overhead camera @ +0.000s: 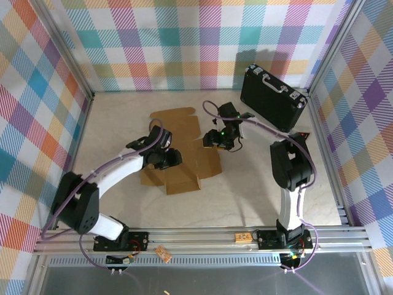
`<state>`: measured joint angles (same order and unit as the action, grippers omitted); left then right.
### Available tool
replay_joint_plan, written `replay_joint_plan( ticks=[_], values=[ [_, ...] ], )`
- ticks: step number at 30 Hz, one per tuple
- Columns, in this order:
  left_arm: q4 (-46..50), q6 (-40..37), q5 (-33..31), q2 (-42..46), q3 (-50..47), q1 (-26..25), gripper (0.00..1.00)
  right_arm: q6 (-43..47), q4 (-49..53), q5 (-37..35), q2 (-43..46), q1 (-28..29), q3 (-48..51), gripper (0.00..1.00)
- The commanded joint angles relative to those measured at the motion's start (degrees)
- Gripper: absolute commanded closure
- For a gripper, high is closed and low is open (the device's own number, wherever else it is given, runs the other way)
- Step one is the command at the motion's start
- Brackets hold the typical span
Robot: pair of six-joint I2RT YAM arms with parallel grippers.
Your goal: Fold the paper box
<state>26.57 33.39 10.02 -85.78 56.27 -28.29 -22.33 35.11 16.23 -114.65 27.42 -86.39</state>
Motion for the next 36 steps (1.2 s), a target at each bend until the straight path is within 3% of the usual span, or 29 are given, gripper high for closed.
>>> replay_joint_plan(
  ticks=[1,15,23,36],
  values=[
    [-0.90,-1.74,3.04,-4.20,1.67,1.02,0.65,3.03,3.83,1.37,-3.16,-1.20,-4.12,0.37],
    [-4.59,-2.49,6.15,-14.82,1.57,2.27,0.78,6.09,3.99,6.74,-14.43,-1.23,-16.05,0.35],
    [-4.27,-3.82,7.19,-15.98,0.69,2.20,0.80,7.21,2.81,10.24,-16.51,-1.23,-17.94,0.36],
    [-7.68,-3.41,7.48,-14.88,-2.58,1.98,0.84,2.51,-3.18,20.04,-17.55,-0.46,-18.58,0.46]
  ],
)
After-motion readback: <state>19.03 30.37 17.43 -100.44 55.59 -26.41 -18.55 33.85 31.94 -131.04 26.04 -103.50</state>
